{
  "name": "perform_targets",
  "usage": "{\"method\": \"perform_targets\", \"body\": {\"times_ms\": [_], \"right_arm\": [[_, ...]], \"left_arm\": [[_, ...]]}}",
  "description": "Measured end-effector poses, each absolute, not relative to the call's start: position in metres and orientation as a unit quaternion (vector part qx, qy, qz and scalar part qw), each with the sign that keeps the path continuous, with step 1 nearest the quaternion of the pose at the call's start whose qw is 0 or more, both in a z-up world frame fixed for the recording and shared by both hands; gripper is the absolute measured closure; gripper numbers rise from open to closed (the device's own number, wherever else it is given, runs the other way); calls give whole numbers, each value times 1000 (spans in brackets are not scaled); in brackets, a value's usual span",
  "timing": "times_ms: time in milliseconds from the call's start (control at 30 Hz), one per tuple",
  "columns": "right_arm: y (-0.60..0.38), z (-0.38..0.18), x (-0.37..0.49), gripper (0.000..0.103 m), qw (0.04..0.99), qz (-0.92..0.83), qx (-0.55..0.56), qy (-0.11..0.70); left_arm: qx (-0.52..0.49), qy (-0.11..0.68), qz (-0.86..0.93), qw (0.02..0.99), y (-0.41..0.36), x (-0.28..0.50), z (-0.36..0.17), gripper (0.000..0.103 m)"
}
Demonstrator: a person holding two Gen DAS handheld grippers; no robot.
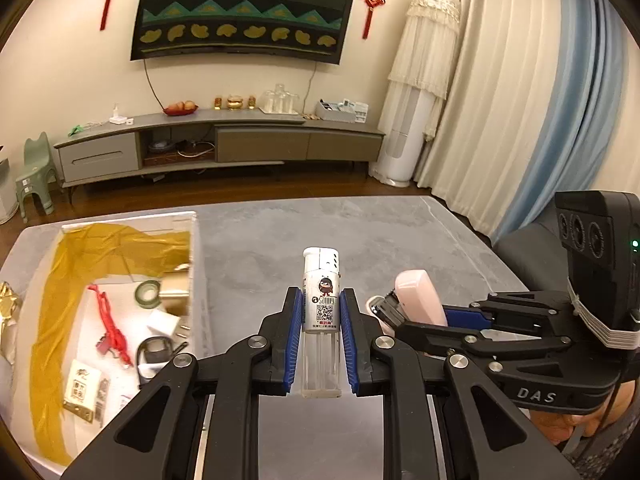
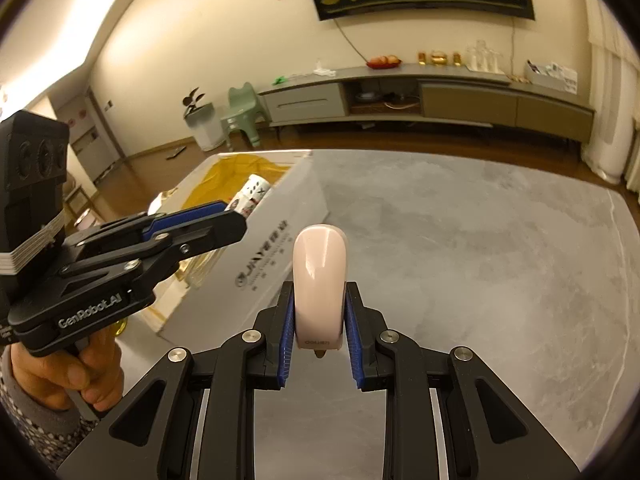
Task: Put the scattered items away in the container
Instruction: 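Carry the white tube and pink stapler over the yellow-lined box with both tools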
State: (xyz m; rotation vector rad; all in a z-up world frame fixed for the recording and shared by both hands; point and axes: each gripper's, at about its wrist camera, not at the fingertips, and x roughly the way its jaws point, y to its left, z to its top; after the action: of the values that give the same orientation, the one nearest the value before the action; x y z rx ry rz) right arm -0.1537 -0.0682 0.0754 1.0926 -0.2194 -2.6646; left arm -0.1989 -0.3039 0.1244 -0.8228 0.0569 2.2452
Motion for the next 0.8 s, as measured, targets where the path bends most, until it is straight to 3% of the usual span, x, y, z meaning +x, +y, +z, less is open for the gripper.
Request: {"method": "perform_targets", "body": {"times_ms": [800], "right_arm": [[-159, 119, -158, 79, 164, -917, 364, -8]], "left_arm": [[-275, -30, 896, 348, -382, -194, 159, 83]]}}
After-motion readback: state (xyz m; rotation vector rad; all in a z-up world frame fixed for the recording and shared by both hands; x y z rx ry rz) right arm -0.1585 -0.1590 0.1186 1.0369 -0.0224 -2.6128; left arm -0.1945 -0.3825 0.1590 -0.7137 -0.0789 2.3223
